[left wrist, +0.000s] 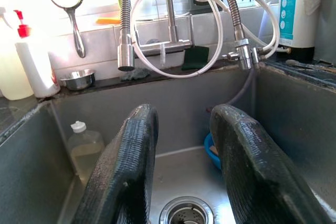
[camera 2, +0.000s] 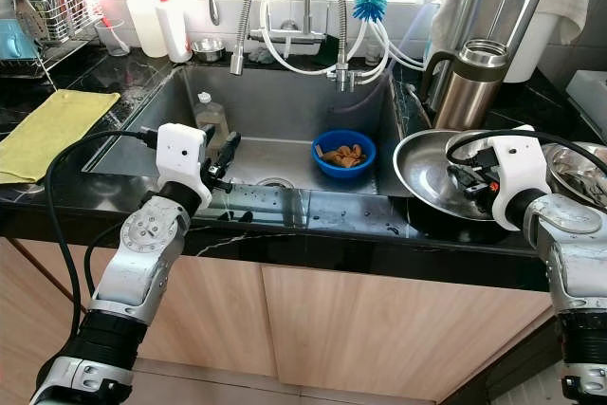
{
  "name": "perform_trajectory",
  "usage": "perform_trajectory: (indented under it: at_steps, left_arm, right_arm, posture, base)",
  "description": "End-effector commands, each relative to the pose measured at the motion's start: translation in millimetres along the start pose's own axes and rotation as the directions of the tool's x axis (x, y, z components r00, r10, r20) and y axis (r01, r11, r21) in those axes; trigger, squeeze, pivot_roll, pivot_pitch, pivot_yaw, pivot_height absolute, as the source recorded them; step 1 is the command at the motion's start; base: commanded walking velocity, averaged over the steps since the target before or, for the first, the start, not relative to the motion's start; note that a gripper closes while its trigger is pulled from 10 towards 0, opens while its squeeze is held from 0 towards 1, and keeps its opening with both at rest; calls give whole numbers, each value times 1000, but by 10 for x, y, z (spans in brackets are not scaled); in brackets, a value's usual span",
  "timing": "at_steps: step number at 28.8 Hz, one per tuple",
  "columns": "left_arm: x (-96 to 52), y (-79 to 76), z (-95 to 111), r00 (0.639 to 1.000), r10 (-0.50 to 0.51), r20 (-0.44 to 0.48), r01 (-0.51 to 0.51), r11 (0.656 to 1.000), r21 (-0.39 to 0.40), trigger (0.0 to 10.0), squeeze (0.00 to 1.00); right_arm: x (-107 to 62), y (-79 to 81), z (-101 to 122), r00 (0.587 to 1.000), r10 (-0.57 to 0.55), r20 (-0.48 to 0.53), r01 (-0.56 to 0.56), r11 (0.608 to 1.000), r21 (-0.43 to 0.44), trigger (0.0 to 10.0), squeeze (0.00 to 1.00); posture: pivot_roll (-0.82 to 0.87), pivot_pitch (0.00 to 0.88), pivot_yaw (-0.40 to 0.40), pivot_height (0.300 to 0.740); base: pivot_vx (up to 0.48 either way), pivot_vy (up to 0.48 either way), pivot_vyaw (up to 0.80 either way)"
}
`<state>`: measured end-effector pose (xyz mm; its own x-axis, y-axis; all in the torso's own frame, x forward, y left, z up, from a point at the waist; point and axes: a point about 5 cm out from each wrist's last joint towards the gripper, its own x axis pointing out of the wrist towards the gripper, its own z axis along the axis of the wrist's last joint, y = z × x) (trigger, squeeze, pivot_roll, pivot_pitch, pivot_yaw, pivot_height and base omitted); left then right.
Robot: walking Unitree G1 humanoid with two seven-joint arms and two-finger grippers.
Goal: Kitchen organization
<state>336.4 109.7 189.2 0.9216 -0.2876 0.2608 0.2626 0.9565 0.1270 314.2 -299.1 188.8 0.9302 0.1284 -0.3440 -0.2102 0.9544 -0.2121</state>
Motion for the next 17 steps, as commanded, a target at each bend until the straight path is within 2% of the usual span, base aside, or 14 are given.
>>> perform_trajectory:
  at_steps: [1, 17]
  left_arm:
    - [38, 16, 22, 1000, 4, -1, -4, 1000, -17, 10000, 0]
    - [48, 69, 31, 999, 35, 2, -35, 999, -17, 10000, 0]
  right_arm:
    - [5, -24, 26, 1000, -2, -5, 2, 1000, -17, 0, 0]
    - [29, 0, 75, 999, -33, 34, 33, 999, -24, 0, 0]
  posture:
    - [-45, 0, 12, 740]
    - [-36, 0, 10, 740]
  base:
    - [0, 0, 0]
    - [0, 0, 0]
